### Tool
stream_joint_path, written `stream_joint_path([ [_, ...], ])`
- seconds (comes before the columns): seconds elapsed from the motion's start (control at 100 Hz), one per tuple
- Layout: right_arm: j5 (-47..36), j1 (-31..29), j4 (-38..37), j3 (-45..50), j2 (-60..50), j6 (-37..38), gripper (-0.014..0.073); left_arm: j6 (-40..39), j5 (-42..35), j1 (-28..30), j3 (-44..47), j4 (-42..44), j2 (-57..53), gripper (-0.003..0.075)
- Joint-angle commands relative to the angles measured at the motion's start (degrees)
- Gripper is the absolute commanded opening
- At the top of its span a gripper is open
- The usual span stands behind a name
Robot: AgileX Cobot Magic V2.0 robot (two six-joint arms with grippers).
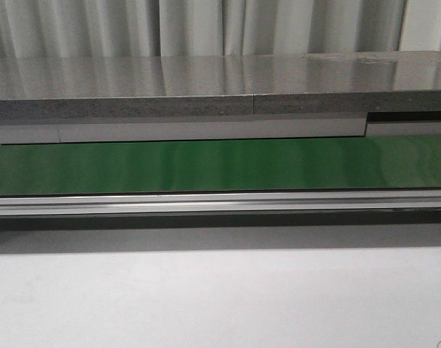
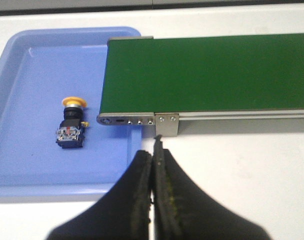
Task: Move button from left to right
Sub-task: 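Move the left gripper down toward the yellow-capped button in the blue tray, then close the left gripper around the yellow-capped button's black body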
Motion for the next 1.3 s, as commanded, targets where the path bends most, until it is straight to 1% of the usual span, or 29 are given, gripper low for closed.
stream_joint_path([
  [0.0, -4.9, -0.1, -0.2, -0.9, -1.1, -0.3, -0.0068, -0.4, -0.7, 0.1, -3.7, 0.0, 3.6, -0.0020],
  [0.11, -4.9, -0.1, -0.2, -0.9, -1.1, -0.3, -0.0068, -0.4, -0.7, 0.1, -3.9, -1.7, 5.7, -0.0020],
  [0.28, -4.9, -0.1, -0.2, -0.9, -1.1, -0.3, -0.0068, -0.4, -0.8, 0.1, -3.9, -1.7, 7.3, -0.0020],
  [0.74, -4.9, -0.1, -0.2, -0.9, -1.1, -0.3, -0.0068, -0.4, -1.1, 0.1, -3.9, -1.3, 7.3, -0.0015],
  [0.79, -4.9, -0.1, -0.2, -0.9, -1.1, -0.3, -0.0068, -0.4, -1.1, 0.1, -3.9, -1.1, 7.3, 0.0018],
  [0.86, -4.9, -0.1, -0.2, -0.9, -1.1, -0.3, -0.0068, -0.4, -1.1, 0.1, -3.9, -1.0, 7.3, 0.0115],
  [0.91, -4.9, -0.1, -0.2, -0.9, -1.1, -0.3, -0.0068, -0.4, -1.1, 0.1, -3.9, -1.0, 7.3, 0.0224],
  [0.93, -4.9, -0.1, -0.2, -0.9, -1.1, -0.3, -0.0068, -0.4, -1.1, 0.1, -3.9, -1.0, 7.3, 0.0255],
  [0.98, -4.9, -0.1, -0.2, -0.9, -1.1, -0.3, -0.0068, -0.4, -1.1, 0.1, -3.9, -1.0, 7.3, 0.0384],
  [1.0, -4.9, -0.1, -0.2, -0.9, -1.1, -0.3, -0.0068, -0.4, -1.1, 0.1, -3.9, -1.0, 7.3, 0.0417],
  [1.03, -4.9, -0.1, -0.2, -0.9, -1.1, -0.3, -0.0068, -0.4, -1.3, 0.1, -3.9, -1.0, 7.3, 0.0491],
  [1.05, -4.9, -0.1, -0.2, -0.9, -1.1, -0.3, -0.0068, -0.4, -1.3, 0.1, -3.9, -1.0, 7.3, 0.0531],
  [1.1, -4.9, -0.1, -0.2, -0.9, -1.1, -0.3, -0.0068, -0.4, -1.3, 0.1, -3.9, -1.0, 7.3, 0.0596],
  [1.15, -4.9, -0.1, -0.2, -0.9, -1.1, -0.3, -0.0068, -0.4, -1.3, 0.1, -3.9, -1.2, 7.3, 0.0621],
  [1.29, -4.9, -0.1, -0.2, -0.9, -1.1, -0.3, -0.0068, -0.5, -1.3, 0.1, -3.9, -1.5, 7.3, 0.0619],
])
